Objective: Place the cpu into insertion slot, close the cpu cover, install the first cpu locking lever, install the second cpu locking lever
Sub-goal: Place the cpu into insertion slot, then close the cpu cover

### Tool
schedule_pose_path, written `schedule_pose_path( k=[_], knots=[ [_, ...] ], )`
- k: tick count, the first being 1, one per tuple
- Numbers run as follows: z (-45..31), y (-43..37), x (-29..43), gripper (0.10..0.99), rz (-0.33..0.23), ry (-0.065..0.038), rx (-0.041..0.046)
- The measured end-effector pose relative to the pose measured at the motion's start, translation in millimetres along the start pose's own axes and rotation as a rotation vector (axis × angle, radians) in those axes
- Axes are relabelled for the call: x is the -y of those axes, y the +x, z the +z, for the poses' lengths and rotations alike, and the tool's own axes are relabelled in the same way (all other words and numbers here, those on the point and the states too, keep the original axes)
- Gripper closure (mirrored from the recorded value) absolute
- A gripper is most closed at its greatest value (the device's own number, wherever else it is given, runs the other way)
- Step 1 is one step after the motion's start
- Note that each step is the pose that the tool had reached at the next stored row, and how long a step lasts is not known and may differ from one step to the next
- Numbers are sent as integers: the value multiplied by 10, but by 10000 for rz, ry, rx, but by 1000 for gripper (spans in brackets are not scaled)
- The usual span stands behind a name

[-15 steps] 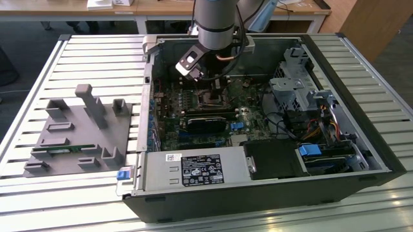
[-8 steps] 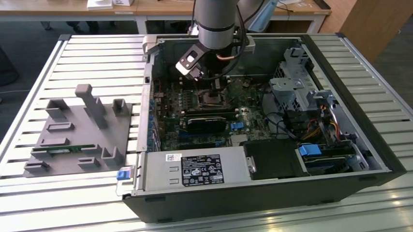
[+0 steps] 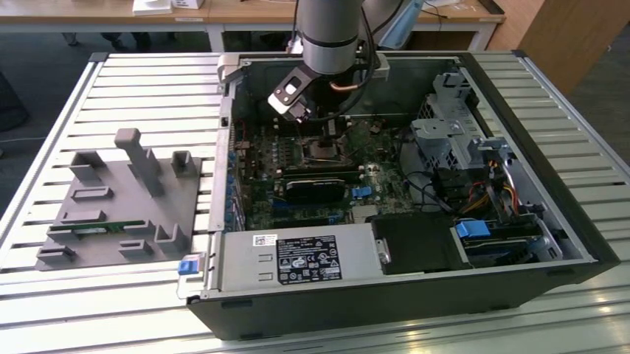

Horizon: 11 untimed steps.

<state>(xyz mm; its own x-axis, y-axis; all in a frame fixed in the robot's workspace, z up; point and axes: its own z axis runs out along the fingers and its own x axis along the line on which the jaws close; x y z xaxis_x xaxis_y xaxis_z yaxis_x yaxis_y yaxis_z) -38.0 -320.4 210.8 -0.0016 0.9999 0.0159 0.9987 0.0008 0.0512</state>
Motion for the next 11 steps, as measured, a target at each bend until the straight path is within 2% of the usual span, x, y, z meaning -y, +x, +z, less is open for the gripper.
schedule_pose_path(
  k=[11],
  knots=[
    [-38, 0, -4, 980, 0, 38, -2]
  ],
)
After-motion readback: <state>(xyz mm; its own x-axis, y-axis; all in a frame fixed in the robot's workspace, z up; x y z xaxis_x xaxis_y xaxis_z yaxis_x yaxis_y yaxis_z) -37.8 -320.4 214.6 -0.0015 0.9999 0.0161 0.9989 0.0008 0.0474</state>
